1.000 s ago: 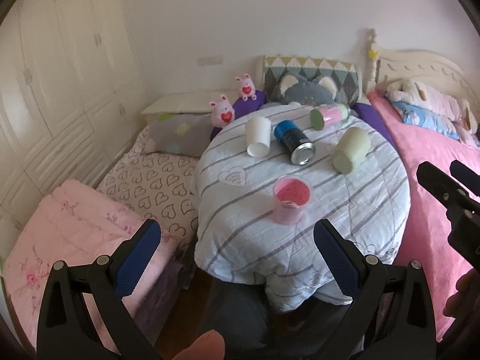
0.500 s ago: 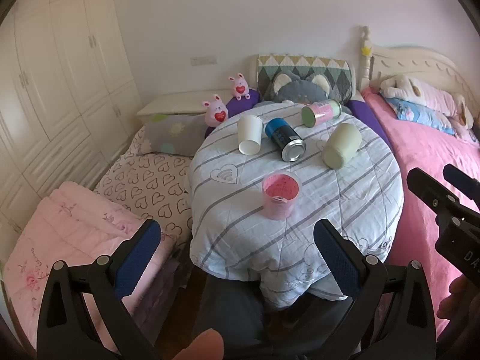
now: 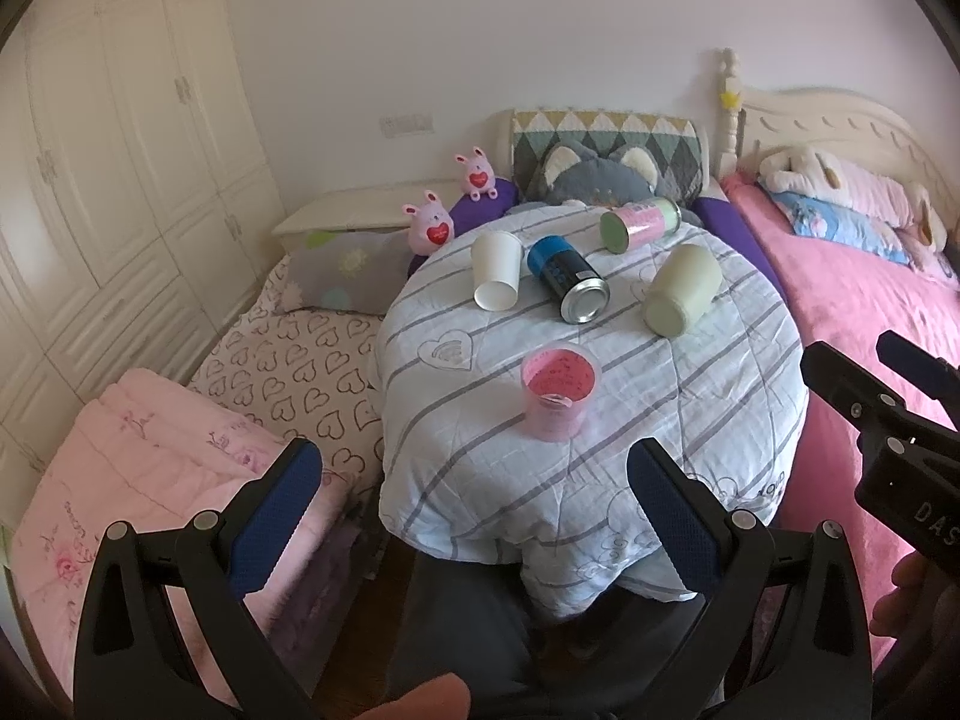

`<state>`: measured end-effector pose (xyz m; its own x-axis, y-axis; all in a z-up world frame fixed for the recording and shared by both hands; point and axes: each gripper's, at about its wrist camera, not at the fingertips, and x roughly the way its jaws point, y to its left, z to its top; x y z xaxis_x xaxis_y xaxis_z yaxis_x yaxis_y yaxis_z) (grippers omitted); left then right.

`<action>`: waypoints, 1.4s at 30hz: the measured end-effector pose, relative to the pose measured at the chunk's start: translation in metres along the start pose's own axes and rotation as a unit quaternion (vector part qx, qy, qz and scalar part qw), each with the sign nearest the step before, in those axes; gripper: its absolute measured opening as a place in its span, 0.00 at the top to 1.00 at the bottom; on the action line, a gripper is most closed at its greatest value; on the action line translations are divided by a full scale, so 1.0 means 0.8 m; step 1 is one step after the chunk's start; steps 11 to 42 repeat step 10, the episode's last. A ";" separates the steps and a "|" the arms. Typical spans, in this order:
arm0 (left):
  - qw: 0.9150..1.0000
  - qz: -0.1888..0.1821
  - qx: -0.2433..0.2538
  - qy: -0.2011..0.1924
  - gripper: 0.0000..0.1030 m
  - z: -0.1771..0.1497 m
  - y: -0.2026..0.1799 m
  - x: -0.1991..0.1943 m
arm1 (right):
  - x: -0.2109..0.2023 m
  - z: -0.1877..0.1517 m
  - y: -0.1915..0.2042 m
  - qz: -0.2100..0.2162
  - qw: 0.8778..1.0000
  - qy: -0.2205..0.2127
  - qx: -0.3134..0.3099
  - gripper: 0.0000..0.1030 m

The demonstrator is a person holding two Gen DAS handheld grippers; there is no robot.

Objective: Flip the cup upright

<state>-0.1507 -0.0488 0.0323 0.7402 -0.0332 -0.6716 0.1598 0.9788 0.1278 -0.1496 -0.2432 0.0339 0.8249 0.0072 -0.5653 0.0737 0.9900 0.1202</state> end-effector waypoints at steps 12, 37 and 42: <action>1.000 -0.003 -0.007 0.012 0.00 0.003 0.007 0.015 | 0.010 0.001 -0.005 0.002 1.000 0.011 0.004 0.16; 1.000 -0.003 -0.007 0.012 0.00 0.003 0.007 0.015 | 0.010 0.001 -0.005 0.002 1.000 0.011 0.004 0.16; 1.000 -0.003 -0.007 0.012 0.00 0.003 0.007 0.015 | 0.010 0.001 -0.005 0.002 1.000 0.011 0.004 0.16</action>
